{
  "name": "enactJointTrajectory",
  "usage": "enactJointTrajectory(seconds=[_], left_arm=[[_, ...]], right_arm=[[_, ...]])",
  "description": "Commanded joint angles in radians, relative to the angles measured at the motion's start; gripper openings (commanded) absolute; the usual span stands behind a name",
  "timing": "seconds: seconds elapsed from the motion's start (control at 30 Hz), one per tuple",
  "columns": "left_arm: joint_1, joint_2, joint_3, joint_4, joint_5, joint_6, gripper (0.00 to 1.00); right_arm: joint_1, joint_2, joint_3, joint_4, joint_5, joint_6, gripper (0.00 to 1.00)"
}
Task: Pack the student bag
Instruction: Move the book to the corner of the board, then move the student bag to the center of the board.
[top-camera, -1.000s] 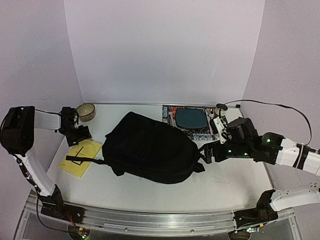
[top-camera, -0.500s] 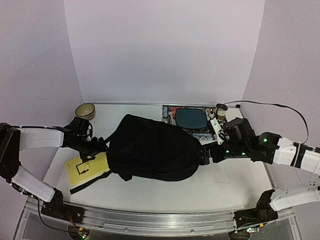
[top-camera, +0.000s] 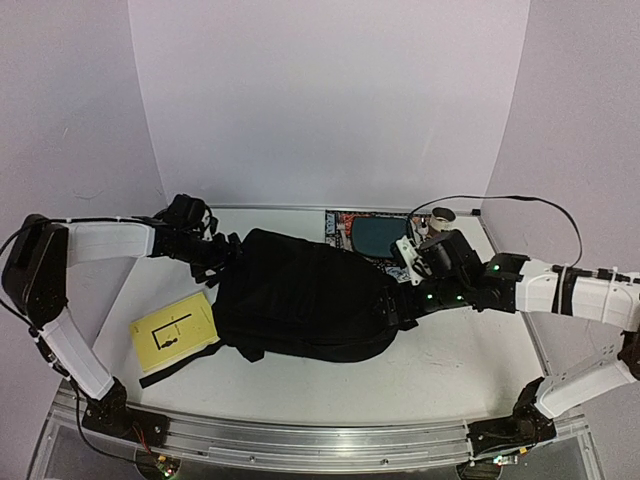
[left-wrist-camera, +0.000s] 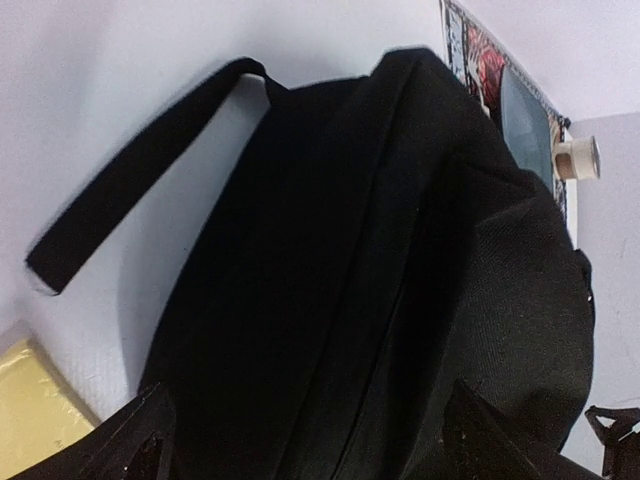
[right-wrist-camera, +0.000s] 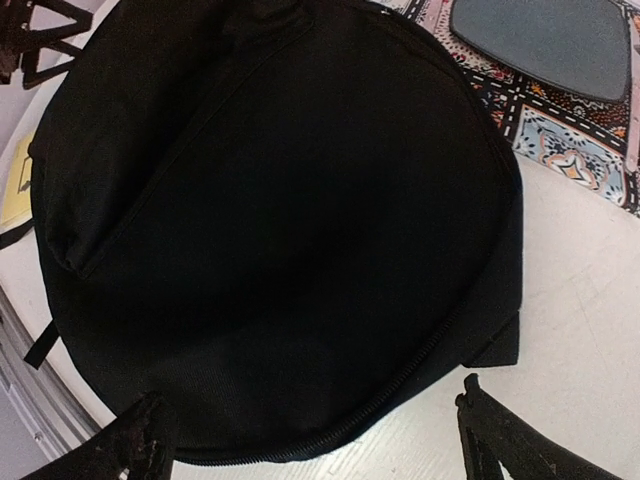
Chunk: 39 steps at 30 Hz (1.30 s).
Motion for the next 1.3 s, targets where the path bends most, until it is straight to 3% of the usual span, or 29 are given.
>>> enactJointTrajectory(seconds=[0.0, 0.13, 0.37, 0.63, 0.73, 0.87, 1.13, 1.27], left_arm=[[-0.069, 0.120, 0.086, 0.081, 0.097, 0.062, 0.95], [-0.147, 0.239, 0.146, 0.090, 0.187, 0.104, 0.95], [-0.267, 0.306, 0.197, 0.090, 0.210, 0.147, 0.93], [-0.389, 0.424, 0.400, 0.089, 0.217, 0.143, 0.94], [-0.388, 0.396, 0.421, 0.063, 0.128, 0.161, 0.96], [-0.340, 0.308, 0.397, -0.055, 0.002, 0.220, 0.99], [-0.117, 0.026, 0.114, -0.217, -0.145, 0.312, 1.00], [0.014, -0.061, 0.006, -0.270, -0.150, 0.380, 1.00]], right_arm=[[0.013, 0.047, 0.047, 0.037, -0.026, 0.014, 0.97], [0.014, 0.108, 0.048, 0.055, -0.024, -0.003, 0.97], [0.046, 0.179, 0.046, 0.035, -0.052, 0.008, 0.96], [0.094, -0.004, 0.014, -0.101, 0.138, 0.053, 0.96], [0.095, -0.081, 0.027, -0.158, 0.195, 0.042, 0.98], [0.095, -0.124, 0.053, -0.208, 0.185, 0.007, 0.98], [0.096, -0.133, 0.058, -0.191, 0.133, -0.031, 0.98], [0.098, -0.138, 0.062, -0.163, 0.105, -0.050, 0.98]])
